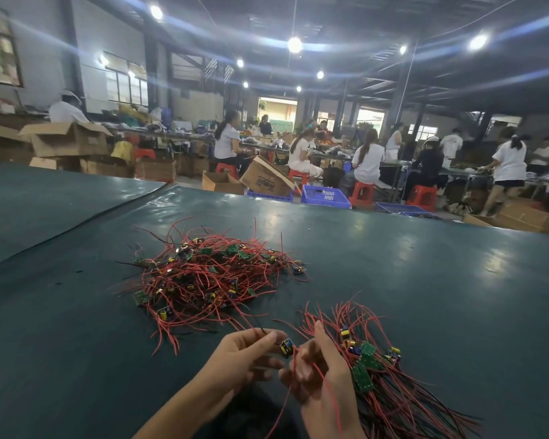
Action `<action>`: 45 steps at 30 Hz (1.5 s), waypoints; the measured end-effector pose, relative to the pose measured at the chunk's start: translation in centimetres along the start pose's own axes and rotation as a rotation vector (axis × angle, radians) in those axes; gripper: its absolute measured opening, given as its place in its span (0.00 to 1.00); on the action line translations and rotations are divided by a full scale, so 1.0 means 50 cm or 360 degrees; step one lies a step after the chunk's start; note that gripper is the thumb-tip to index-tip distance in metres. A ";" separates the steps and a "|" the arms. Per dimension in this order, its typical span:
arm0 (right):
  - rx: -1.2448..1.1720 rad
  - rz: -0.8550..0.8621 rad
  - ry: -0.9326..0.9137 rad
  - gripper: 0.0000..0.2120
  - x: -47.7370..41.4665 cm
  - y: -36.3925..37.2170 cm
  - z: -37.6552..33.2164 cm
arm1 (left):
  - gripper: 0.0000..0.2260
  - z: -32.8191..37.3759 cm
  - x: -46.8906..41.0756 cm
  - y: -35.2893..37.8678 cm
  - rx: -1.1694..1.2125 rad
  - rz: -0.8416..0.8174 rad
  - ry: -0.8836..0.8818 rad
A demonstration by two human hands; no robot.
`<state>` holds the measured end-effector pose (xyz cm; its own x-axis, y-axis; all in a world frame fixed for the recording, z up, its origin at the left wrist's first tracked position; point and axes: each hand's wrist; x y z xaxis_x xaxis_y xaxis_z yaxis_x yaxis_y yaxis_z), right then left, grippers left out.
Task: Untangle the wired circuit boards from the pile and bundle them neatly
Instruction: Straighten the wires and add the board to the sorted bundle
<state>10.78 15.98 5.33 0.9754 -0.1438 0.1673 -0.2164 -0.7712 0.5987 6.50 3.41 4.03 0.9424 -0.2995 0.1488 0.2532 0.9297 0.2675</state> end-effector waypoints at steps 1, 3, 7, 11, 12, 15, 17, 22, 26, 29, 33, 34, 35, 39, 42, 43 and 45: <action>-0.0032 -0.0010 -0.0010 0.19 0.001 0.001 -0.001 | 0.08 0.001 0.000 0.001 0.0009 0.0047 0.0048; -0.0170 -0.0016 -0.0033 0.19 0.003 0.001 -0.005 | 0.08 0.003 0.000 -0.001 0.0046 0.0165 0.0138; -0.0458 -0.0027 -0.0046 0.14 -0.007 -0.010 -0.013 | 0.08 0.009 -0.002 -0.006 0.0148 0.0333 0.0259; -0.0251 0.0115 -0.0040 0.16 -0.029 -0.018 0.004 | 0.08 0.009 -0.005 -0.006 0.0171 0.0457 0.0363; -0.0074 0.0162 -0.0048 0.17 -0.033 -0.017 0.014 | 0.08 0.009 -0.005 -0.006 0.0151 0.0476 0.0386; 0.0408 0.0152 -0.0191 0.18 -0.038 -0.017 0.044 | 0.08 0.008 -0.005 -0.005 0.0017 0.0461 0.0441; 0.0534 0.0089 -0.0327 0.17 -0.035 -0.017 0.049 | 0.09 0.007 -0.004 -0.004 -0.0100 0.0412 0.0473; 0.0520 0.0224 -0.0490 0.09 -0.023 -0.013 0.032 | 0.11 0.003 -0.004 -0.006 -0.0190 0.0367 0.0503; 0.0543 0.0271 -0.0452 0.09 -0.018 -0.009 0.029 | 0.13 0.004 -0.002 -0.002 -0.0135 0.0348 0.0463; 0.0618 0.0249 -0.0468 0.06 -0.017 -0.007 0.030 | 0.17 0.005 0.002 0.004 -0.0123 0.0201 0.0363; 0.0658 0.0189 -0.0457 0.05 -0.017 -0.008 0.031 | 0.17 -0.004 0.005 0.005 -0.0338 0.0030 0.0354; 0.0657 0.0189 -0.0454 0.05 -0.017 -0.009 0.032 | 0.16 -0.004 0.007 0.005 -0.0365 0.0011 0.0372; 0.0650 0.0201 -0.0454 0.06 -0.020 -0.011 0.033 | 0.16 -0.004 0.007 0.005 -0.0380 -0.0004 0.0396; 0.0592 0.0303 -0.0410 0.08 -0.033 -0.019 0.030 | 0.15 -0.001 0.008 0.008 -0.0424 -0.0063 0.0493; 0.0473 0.0392 -0.0324 0.06 -0.039 -0.026 0.015 | 0.16 0.002 0.009 0.010 -0.0472 -0.0103 0.0555; 0.0433 0.0429 -0.0303 0.06 -0.040 -0.028 0.008 | 0.15 0.004 0.011 0.009 -0.0488 -0.0111 0.0569; 0.0355 0.0519 -0.0287 0.06 -0.045 -0.037 -0.005 | 0.14 0.009 0.014 0.007 -0.0501 -0.0133 0.0573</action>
<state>8.97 17.89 4.06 0.8536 -0.4929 0.1683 -0.5192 -0.7798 0.3497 7.14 3.43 4.64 0.9177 -0.3342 -0.2148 0.3326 0.9420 -0.0447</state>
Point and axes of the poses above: each hand's wrist, its own x-axis away from the middle knuckle, its own y-axis out of the palm, z = x × y
